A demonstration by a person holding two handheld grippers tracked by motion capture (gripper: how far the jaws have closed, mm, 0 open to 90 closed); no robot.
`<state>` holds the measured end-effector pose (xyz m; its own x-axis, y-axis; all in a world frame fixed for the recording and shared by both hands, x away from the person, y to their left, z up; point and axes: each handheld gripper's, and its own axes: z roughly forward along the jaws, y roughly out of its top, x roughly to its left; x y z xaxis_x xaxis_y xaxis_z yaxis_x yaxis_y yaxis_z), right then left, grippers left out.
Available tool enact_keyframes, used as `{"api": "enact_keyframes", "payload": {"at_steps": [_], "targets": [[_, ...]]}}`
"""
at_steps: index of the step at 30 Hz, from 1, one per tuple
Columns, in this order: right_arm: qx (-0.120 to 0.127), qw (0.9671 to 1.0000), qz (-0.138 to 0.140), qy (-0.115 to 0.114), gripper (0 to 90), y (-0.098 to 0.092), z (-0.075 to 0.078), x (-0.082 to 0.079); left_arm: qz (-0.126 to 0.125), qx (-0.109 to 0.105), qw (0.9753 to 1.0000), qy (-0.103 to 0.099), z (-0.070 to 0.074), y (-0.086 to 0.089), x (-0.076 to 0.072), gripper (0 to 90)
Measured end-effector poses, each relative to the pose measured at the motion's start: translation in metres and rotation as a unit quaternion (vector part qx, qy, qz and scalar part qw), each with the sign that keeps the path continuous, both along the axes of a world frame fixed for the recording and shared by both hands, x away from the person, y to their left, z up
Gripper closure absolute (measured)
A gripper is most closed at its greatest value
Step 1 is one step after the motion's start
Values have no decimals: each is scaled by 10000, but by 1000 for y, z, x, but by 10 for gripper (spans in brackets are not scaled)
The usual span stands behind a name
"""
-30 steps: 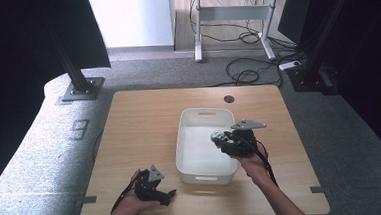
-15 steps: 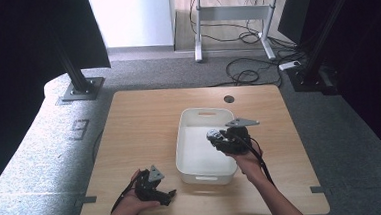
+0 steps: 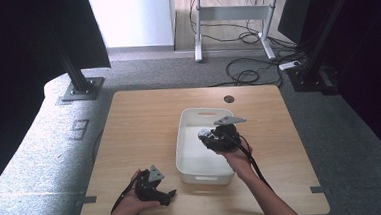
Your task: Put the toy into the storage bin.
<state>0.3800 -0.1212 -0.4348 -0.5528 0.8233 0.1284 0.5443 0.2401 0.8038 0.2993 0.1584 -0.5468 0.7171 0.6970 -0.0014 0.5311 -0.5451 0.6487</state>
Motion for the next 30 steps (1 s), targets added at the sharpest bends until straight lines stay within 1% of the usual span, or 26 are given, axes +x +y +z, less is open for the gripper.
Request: {"api": "enact_keyframes", "payload": {"at_steps": [6, 18, 30], "targets": [[-39, 10000, 32, 78, 506, 10, -5, 6, 0, 2, 10000, 1, 0, 0, 0, 17], [-38, 9998, 27, 199, 506, 20, -11, 13, -3, -12, 10000, 0, 0, 0, 0, 17], [-132, 9994, 32, 325, 506, 32, -22, 22, -5, -14, 10000, 1, 0, 0, -1, 17]]}}
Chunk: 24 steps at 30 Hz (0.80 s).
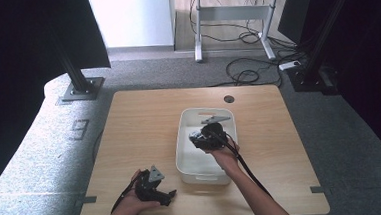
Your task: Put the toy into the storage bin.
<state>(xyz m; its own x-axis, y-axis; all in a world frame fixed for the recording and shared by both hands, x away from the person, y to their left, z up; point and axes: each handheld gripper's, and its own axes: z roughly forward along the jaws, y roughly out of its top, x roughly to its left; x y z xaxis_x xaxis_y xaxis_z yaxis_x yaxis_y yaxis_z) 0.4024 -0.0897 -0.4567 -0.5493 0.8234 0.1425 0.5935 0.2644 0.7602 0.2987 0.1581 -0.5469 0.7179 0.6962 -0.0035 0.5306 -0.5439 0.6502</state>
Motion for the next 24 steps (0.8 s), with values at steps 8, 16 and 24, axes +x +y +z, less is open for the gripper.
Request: {"api": "enact_keyframes", "payload": {"at_steps": [8, 16, 24], "targets": [[-43, 10000, -18, 83, 506, 6, -6, 6, -15, -5, 10000, 0, 0, 0, 0, 17], [-112, 9997, -36, 196, 506, 11, -15, 11, -22, -10, 10000, -8, 0, 0, 0, 16], [-140, 9994, -92, 310, 506, 14, -22, 18, -28, -18, 10000, -7, 0, 0, 0, 16]]}}
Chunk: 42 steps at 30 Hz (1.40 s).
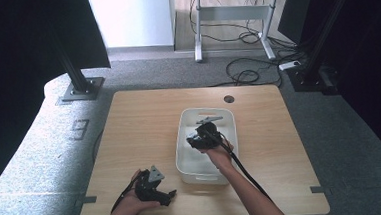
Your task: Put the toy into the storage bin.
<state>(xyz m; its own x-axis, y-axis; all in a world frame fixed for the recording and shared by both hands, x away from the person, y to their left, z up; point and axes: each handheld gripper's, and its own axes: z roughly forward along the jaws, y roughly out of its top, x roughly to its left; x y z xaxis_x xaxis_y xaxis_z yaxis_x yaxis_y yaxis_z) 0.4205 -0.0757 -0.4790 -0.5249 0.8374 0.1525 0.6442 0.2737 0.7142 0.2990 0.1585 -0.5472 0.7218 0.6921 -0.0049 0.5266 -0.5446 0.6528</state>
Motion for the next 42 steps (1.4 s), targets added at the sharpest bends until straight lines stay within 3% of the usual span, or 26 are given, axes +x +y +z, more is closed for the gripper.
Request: {"api": "enact_keyframes", "payload": {"at_steps": [23, 30, 42], "targets": [[-102, 9999, -46, 121, 506, 5, -11, 11, 0, 4, 10000, -12, 0, 0, 0, 16], [-97, 9996, -85, 260, 506, 9, -17, 16, -9, -2, 10000, -14, 0, 0, 0, 16], [-348, 9983, -59, 453, 505, 16, -24, 22, -20, 8, 10000, -16, 0, 0, 0, 16]]}}
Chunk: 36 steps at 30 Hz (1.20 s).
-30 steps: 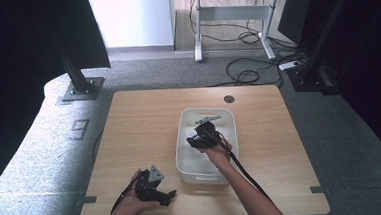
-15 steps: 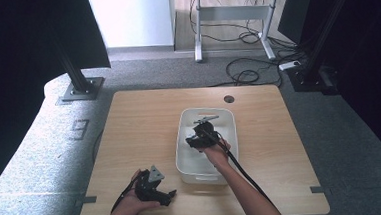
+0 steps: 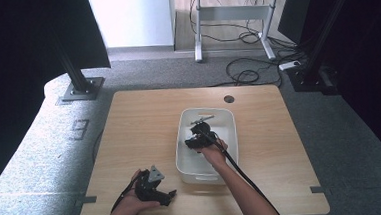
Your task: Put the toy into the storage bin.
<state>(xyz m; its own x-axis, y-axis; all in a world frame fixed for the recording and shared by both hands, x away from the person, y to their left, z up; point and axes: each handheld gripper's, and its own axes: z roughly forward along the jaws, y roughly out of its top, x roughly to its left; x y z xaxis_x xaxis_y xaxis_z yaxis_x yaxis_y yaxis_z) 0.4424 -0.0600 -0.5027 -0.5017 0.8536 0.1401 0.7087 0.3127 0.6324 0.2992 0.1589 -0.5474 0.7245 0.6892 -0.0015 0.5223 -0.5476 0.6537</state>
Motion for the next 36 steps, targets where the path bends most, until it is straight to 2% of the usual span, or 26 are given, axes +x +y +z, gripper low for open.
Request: {"api": "enact_keyframes", "payload": {"at_steps": [7, 8, 12, 20, 25, 26, 29, 32, 34, 36], "targets": [[-147, 9998, 70, 74, 505, 3, -2, 3, 6, -10, 10000, -2, 0, 0, 0, 16], [-211, 9996, 91, 170, 505, 4, -5, 3, 5, -10, 10000, -1, 0, 0, 0, 16], [-287, 9992, 138, 246, 505, 6, -9, 4, 3, -8, 10000, -1, 0, 0, 0, 16], [-367, 9983, 245, 377, 480, 7, -14, 6, 5, -2, 10000, -1, 0, 0, 0, 16], [-273, 9985, 220, 421, 439, 7, -13, 6, 6, -4, 10000, -1, 0, 0, 0, 16], [-310, 9983, 228, 444, 409, 6, -13, 6, 10, -9, 10000, -2, 0, 0, 0, 16], [-344, 9983, 209, 418, 399, 5, -11, 5, 13, -8, 10000, -3, 0, 0, 0, 16], [-267, 9987, 262, 332, 382, 0, -5, 2, 14, -9, 10000, -3, 0, 0, 0, 16], [-174, 9987, 330, 359, 379, -2, -2, 0, 12, -8, 10000, -2, 0, 0, 0, 16], [-180, 9983, 395, 401, 373, -3, -2, -3, 14, -9, 10000, -1, 0, 0, 0, 16]]}}
